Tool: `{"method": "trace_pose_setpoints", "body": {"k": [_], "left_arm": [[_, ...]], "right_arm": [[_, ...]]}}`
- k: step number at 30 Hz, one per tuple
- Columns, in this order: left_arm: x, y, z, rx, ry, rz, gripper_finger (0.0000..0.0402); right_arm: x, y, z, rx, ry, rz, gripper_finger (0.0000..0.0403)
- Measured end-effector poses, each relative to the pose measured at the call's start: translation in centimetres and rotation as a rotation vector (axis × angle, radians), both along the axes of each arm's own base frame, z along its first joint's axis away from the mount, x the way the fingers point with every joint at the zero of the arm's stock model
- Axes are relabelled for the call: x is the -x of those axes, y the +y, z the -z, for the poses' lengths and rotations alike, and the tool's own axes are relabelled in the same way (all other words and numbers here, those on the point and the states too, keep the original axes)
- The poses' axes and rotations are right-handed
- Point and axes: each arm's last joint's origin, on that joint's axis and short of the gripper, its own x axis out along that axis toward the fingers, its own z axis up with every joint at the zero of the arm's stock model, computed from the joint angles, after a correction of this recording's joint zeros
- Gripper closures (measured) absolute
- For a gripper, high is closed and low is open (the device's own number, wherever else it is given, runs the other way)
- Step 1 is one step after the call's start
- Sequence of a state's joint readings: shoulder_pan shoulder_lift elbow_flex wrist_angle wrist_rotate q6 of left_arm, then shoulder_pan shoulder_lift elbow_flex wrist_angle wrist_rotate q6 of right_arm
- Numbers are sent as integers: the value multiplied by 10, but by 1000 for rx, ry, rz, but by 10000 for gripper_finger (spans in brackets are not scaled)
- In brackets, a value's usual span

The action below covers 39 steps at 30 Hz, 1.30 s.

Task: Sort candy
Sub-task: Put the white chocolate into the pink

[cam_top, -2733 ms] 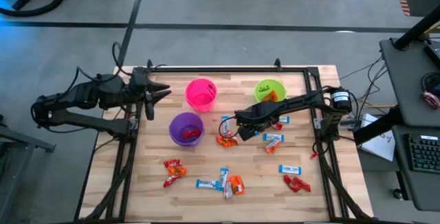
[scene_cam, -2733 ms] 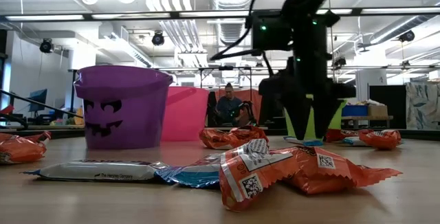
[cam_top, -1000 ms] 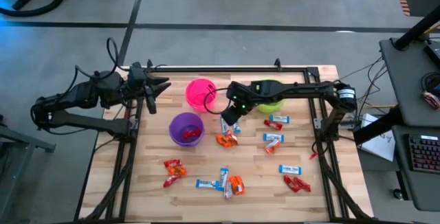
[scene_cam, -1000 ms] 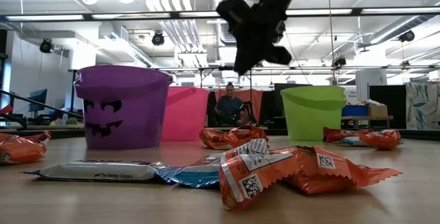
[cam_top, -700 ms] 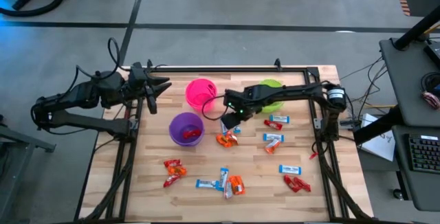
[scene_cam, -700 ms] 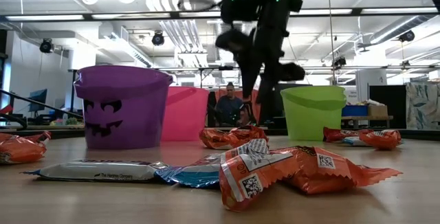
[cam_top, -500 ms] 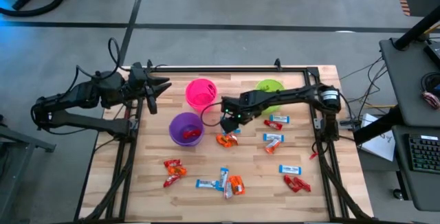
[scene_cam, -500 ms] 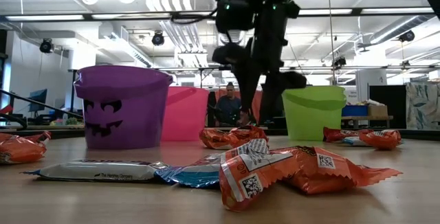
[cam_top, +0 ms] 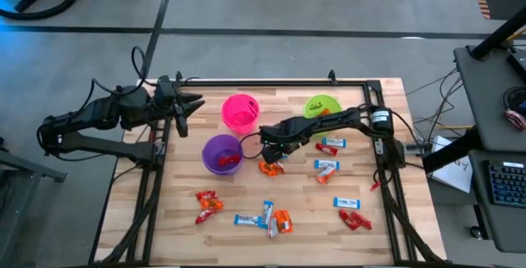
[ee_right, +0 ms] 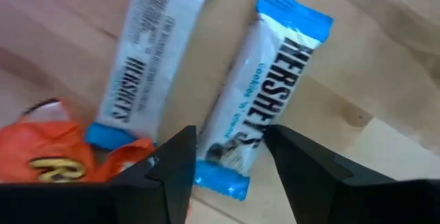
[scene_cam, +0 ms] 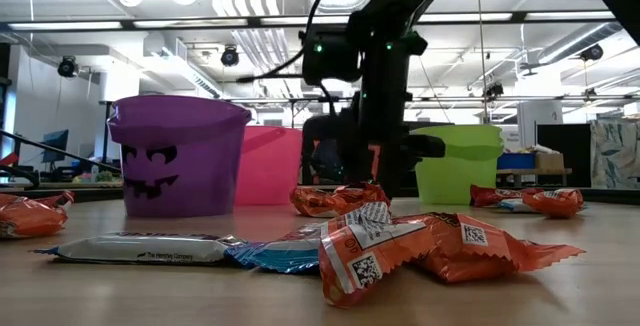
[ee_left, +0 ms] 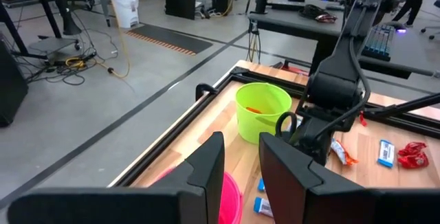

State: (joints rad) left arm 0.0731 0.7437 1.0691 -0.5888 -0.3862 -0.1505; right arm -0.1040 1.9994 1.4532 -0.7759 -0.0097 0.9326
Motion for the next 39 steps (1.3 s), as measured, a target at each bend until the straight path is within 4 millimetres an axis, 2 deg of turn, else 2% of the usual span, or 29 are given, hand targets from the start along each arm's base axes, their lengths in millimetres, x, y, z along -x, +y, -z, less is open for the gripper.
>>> {"method": "trace_pose_setpoints", "body": {"k": [4, 13, 16, 21, 30, 35, 39], "left_arm": [[0, 0, 1, 1, 6, 0, 325], [0, 0, 0, 1, 5, 1, 325], [0, 0, 0, 1, 5, 1, 325], [0, 0, 0, 1, 5, 0, 325], [0, 0, 0, 0, -5, 0, 325], [-1, 0, -1, -4, -11, 0, 325], [-1, 0, -1, -4, -11, 0, 325]], "right_arm": [[0, 1, 3, -26, 11, -12, 258], [2, 3, 0, -30, 22, -61, 369], [2, 3, 0, -28, 21, -71, 389], [6, 3, -9, -5, 15, -82, 394], [14, 1, -64, 68, -151, -136, 395], [18, -3, -99, 137, -317, -172, 395], [17, -15, -122, 156, -474, -199, 395]]}}
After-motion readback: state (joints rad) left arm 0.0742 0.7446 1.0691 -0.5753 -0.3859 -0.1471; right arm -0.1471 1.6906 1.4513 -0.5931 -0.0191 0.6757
